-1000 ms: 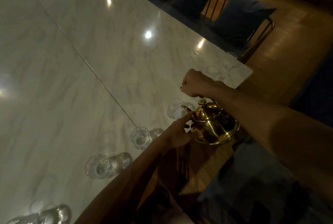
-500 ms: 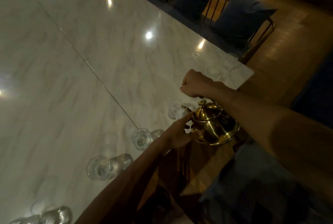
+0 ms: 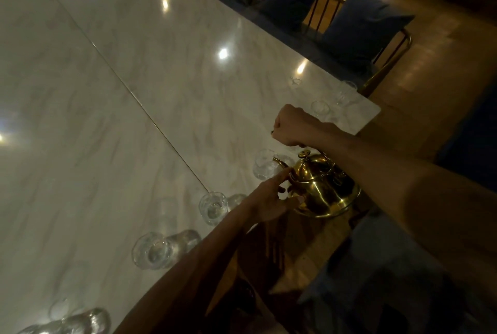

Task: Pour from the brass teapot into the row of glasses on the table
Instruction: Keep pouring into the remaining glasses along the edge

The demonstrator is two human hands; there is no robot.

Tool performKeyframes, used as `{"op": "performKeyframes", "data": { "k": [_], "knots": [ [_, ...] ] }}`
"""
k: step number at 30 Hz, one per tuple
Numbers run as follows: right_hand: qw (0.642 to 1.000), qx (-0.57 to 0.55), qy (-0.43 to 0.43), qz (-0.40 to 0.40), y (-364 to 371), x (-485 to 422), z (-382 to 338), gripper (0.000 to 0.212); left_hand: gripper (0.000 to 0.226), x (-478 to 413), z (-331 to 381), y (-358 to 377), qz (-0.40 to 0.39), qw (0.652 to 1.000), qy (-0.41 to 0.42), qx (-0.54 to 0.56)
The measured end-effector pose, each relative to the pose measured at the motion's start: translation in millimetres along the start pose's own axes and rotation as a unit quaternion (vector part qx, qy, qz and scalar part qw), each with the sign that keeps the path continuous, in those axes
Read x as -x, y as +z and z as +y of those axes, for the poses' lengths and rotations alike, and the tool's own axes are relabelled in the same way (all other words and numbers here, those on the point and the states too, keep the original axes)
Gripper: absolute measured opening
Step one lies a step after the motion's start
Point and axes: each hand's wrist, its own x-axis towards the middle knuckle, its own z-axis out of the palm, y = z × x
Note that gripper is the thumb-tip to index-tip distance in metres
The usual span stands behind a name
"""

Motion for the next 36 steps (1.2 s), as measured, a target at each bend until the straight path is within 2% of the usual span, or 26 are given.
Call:
{"op": "performKeyframes", "data": {
  "k": [6,14,20,25,31,36],
  "knots": [
    [1.0,-0.002,0.004,0.0,0,3,-1,0.038,0.077,1,1,0,-0.005,1.0,-0.007,0.002],
    [1.0,-0.006,0.005,0.0,-2,7,-3,0.029,0.074,2,2,0,0.001,1.0,-0.003,-0.004],
    [1.0,-0.028,0.005,0.014,-2,15,-1,0.031,0.077,5,6,0,-0.001,1.0,-0.018,-0.023],
    [0.996,-0.082,0.005,0.045,1,27,11,0.035,0.076,9,5,1,-0.003,0.998,-0.026,-0.049],
    [0.985,-0.146,-0.005,0.087,3,52,30,0.027,0.08,11,4,6,-0.013,0.998,-0.015,-0.068],
    [0.971,-0.201,-0.007,0.126,8,60,46,0.029,0.079,12,6,9,-0.002,0.996,-0.004,-0.088]
  ]
}}
